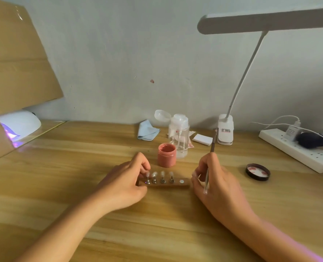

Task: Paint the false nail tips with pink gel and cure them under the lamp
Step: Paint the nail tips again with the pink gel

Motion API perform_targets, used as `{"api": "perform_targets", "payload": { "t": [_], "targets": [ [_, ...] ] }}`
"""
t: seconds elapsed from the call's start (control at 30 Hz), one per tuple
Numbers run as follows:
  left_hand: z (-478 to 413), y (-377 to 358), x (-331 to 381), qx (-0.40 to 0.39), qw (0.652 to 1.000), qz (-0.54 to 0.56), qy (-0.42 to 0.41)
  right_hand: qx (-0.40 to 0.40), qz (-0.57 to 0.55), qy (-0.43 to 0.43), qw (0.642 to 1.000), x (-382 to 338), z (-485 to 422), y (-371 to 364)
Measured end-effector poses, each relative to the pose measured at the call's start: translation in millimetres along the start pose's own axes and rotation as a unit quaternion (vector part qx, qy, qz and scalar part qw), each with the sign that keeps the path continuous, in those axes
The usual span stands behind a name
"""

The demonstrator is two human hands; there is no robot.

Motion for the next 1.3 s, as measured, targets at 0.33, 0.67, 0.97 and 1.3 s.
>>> {"api": "perform_targets", "payload": {
  "t": [0.33,0.67,0.97,1.3],
  "targets": [
    [15,34,50,0.121,0.984,0.081,-0.104,0.047,-0.054,0.122,0.990,-46,3,1],
    [9,-34,49,0.084,0.968,0.228,-0.065,0.032,-0.073,0.060,0.995,-19,1,-11],
    [-8,-31,34,0.065,0.952,0.296,-0.047,0.001,0.004,0.135,0.991,-35,9,-10],
    [-7,-31,27,0.074,0.963,0.259,-0.030,0.131,-0.098,0.063,0.985,-26,-12,46]
  ]
}}
Point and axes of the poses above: each hand's wrist, its own z-axis away from the middle knuckle, its own y-axis out of the back of the hand, x = y × z, the point moved 10 cm from there along -z, towards the middle knuckle, and after that the axes turned 5 degrees about -y, right-handed, at the moved point
